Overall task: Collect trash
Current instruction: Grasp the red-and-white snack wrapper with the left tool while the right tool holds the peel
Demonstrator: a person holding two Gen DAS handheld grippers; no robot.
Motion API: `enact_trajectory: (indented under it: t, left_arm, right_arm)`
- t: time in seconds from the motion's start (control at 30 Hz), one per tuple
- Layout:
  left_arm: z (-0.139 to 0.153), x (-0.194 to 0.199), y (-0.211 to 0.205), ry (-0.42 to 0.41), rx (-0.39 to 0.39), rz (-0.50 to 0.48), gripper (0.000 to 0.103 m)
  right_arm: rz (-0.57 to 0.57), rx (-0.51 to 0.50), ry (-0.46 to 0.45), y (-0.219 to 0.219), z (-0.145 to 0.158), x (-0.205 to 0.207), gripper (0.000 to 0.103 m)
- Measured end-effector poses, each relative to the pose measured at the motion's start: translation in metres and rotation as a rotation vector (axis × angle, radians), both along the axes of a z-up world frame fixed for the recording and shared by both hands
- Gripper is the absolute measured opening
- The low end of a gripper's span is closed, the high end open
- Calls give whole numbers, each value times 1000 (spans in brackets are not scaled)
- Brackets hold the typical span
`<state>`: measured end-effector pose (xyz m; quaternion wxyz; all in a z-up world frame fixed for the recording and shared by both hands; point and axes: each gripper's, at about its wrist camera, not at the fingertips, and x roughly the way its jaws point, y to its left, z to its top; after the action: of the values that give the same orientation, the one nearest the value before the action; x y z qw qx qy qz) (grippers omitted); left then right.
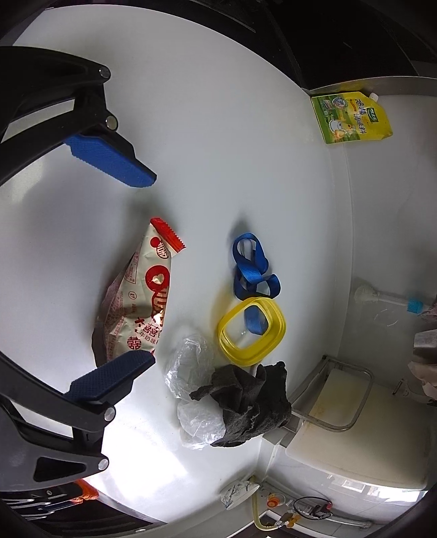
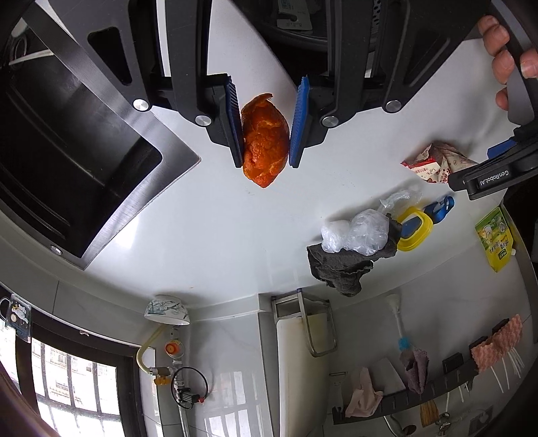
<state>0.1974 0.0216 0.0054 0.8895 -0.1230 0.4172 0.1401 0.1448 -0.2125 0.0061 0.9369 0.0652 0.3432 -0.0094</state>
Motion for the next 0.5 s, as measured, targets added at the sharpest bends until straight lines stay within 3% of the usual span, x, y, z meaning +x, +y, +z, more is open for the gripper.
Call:
enact_trajectory:
  t: [0.17, 0.37, 0.43, 0.5]
  left_arm:
    - [-11, 15, -7, 26, 53, 28, 96]
    - [-9, 26, -12, 9, 99, -12, 95]
    - [-11, 31, -11, 8, 81, -29, 87]
    - [-13, 36, -10, 19, 64, -53, 67]
  right_arm:
    - [7, 3, -20, 0, 4, -4, 26]
    - [8, 19, -35, -2, 7, -7, 26]
    - [10, 20, -32, -1, 6, -7, 26]
    - [11, 20, -30, 0, 5, -8, 26]
